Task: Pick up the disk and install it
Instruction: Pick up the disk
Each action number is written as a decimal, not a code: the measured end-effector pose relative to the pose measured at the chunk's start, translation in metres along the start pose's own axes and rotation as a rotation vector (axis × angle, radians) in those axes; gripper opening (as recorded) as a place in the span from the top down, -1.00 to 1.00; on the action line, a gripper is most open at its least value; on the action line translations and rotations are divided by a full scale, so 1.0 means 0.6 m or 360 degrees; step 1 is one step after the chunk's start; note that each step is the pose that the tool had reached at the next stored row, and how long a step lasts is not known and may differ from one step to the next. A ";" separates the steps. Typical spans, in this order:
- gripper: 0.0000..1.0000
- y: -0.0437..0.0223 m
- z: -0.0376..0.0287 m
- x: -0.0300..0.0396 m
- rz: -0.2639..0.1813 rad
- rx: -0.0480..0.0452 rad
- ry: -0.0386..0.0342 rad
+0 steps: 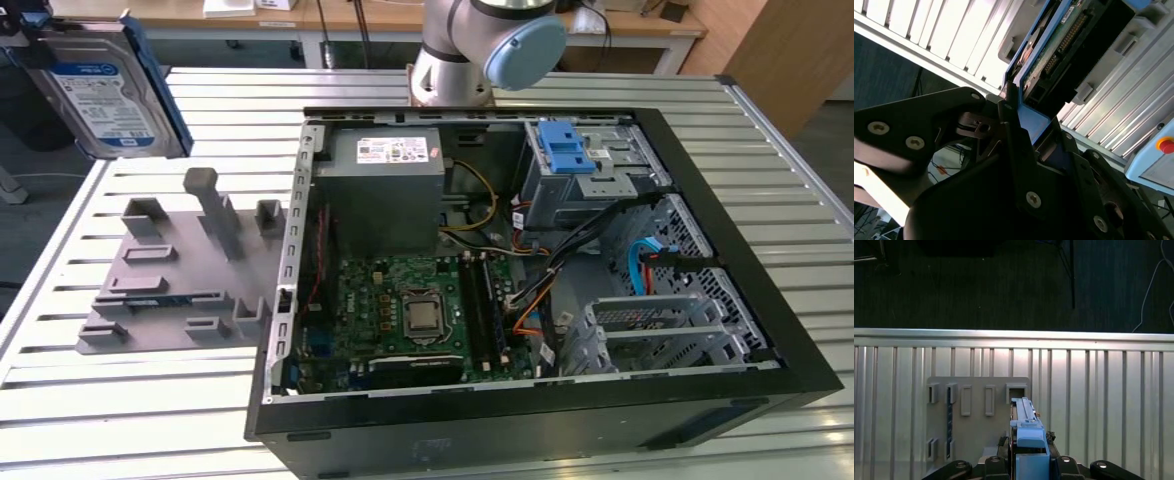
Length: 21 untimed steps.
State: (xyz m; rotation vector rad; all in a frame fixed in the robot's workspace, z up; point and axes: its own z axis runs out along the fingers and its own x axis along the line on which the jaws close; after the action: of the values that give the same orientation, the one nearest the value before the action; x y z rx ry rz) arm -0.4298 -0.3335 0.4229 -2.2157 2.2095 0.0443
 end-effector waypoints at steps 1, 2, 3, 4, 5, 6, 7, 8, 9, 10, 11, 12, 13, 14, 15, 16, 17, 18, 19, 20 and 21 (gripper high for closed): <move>0.27 0.000 -0.001 0.000 0.0000 0.0000 0.0000; 0.27 0.000 -0.003 0.000 0.0000 0.0000 0.0000; 0.27 0.000 -0.004 0.000 0.0000 0.0000 0.0000; 0.27 0.000 -0.006 0.000 0.0000 0.0000 0.0000; 0.27 0.000 -0.007 0.000 0.0000 0.0000 0.0000; 0.27 0.000 -0.008 0.000 0.0000 0.0000 0.0000; 0.27 0.000 -0.009 0.000 0.0000 0.0000 0.0000; 0.27 0.000 -0.011 0.000 0.0000 0.0000 0.0000; 0.27 0.000 -0.012 0.000 0.0000 0.0000 0.0000; 0.27 0.000 -0.013 0.000 0.0000 0.0000 0.0000; 0.27 0.000 -0.014 0.000 0.0000 0.0000 0.0000; 0.27 0.000 -0.015 0.000 0.0000 0.0000 0.0000; 0.27 0.000 -0.016 0.000 0.0000 0.0000 0.0000; 0.27 0.000 -0.017 -0.001 0.0000 0.0000 0.0000; 0.27 0.000 -0.019 -0.001 0.0000 0.0000 0.0000; 0.27 0.000 -0.020 -0.001 0.0000 0.0000 0.0000; 0.27 0.000 -0.021 -0.001 0.0000 0.0000 0.0000; 0.27 0.000 -0.022 -0.001 0.0000 0.0000 0.0000; 0.27 0.000 -0.023 -0.001 0.0000 0.0000 0.0000; 0.27 0.000 -0.024 -0.001 0.0000 0.0000 0.0000; 0.27 0.000 -0.025 -0.001 0.0000 0.0000 0.0000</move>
State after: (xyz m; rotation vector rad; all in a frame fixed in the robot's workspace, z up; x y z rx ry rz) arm -0.4298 -0.3335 0.4378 -2.2157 2.2094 0.0443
